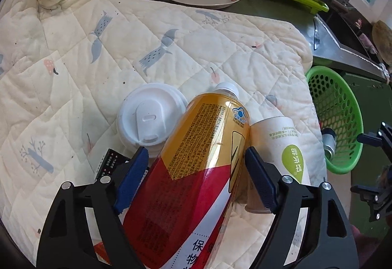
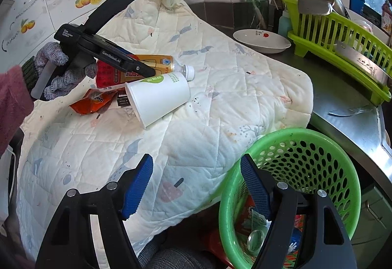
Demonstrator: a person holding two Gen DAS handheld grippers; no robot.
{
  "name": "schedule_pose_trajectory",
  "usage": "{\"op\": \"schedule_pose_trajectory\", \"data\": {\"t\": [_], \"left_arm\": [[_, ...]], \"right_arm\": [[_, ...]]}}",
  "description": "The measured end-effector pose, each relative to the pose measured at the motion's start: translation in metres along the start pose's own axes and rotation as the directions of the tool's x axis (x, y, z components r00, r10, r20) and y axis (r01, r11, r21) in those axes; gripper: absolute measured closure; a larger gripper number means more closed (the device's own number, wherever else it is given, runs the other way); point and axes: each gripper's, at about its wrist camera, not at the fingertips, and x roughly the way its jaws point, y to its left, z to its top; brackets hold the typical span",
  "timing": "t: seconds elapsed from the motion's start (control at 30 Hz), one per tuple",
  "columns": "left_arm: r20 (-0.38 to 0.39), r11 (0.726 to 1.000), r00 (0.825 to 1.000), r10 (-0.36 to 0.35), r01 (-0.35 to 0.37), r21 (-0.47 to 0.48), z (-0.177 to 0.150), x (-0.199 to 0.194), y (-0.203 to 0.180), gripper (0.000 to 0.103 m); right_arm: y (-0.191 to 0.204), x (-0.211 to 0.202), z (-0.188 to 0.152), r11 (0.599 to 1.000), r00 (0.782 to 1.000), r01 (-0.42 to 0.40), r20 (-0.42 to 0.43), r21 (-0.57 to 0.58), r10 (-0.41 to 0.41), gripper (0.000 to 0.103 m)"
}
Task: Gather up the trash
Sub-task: 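Lift the drink bottle with the left tool while the right grasps the white paper cup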
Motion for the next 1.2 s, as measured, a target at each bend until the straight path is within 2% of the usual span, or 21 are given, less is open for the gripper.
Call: {"op": "schedule_pose_trajectory", "data": {"t": [0.17, 0.27, 0.43, 0.63, 0.77, 0.87, 1.03, 1.13, 1.2], "left_arm": [[0.041, 1.0, 0.999, 0.014, -0.014, 0.003, -0.005, -0.005, -0.005, 0.03], [0.075, 0.999, 0.997, 0.013, -0.011, -0.037, -0.008, -0.01, -0.004, 0.035], [0.132, 0.996, 0.99, 0.044, -0.034, -0.079, -0.017, -0.018, -0.006, 0.037], [0.22, 0.983, 0.975, 0.042, -0.001, -0.184, -0.027, -0.04, 0.005, 0.038], [0.29, 0.972, 0.955, 0.067, 0.002, -0.233, -0.041, -0.063, 0.011, 0.038], [0.317, 0.959, 0.945, 0.082, 0.011, -0.282, -0.054, -0.078, 0.018, 0.038], [0.348, 0.954, 0.93, 0.119, -0.01, -0.299, -0.072, -0.097, 0.02, 0.038], [0.367, 0.948, 0.921, 0.13, -0.007, -0.317, -0.082, -0.108, 0.023, 0.038], [0.378, 0.944, 0.917, 0.129, 0.004, -0.33, -0.087, -0.114, 0.026, 0.038]], "right_arm": [[0.004, 0.007, 0.001, 1.0, 1.0, -0.006, -0.012, -0.004, 0.006, 0.032], [0.006, 0.012, 0.003, 1.0, 1.0, -0.018, -0.021, 0.001, 0.018, 0.032], [0.008, 0.02, 0.009, 0.999, 0.999, -0.038, -0.031, 0.024, 0.038, 0.032], [0.006, 0.022, 0.02, 0.993, 0.996, -0.085, -0.032, 0.082, 0.088, 0.032], [0.003, 0.025, 0.034, 0.984, 0.991, -0.12, -0.034, 0.135, 0.126, 0.032], [0.001, 0.033, 0.048, 0.966, 0.983, -0.164, -0.047, 0.201, 0.177, 0.032], [-0.001, 0.053, 0.072, 0.921, 0.966, -0.219, -0.06, 0.323, 0.251, 0.032], [-0.006, 0.069, 0.08, 0.867, 0.947, -0.259, -0.063, 0.427, 0.314, 0.032], [-0.009, 0.079, 0.085, 0.839, 0.943, -0.258, -0.065, 0.48, 0.327, 0.032]]}}
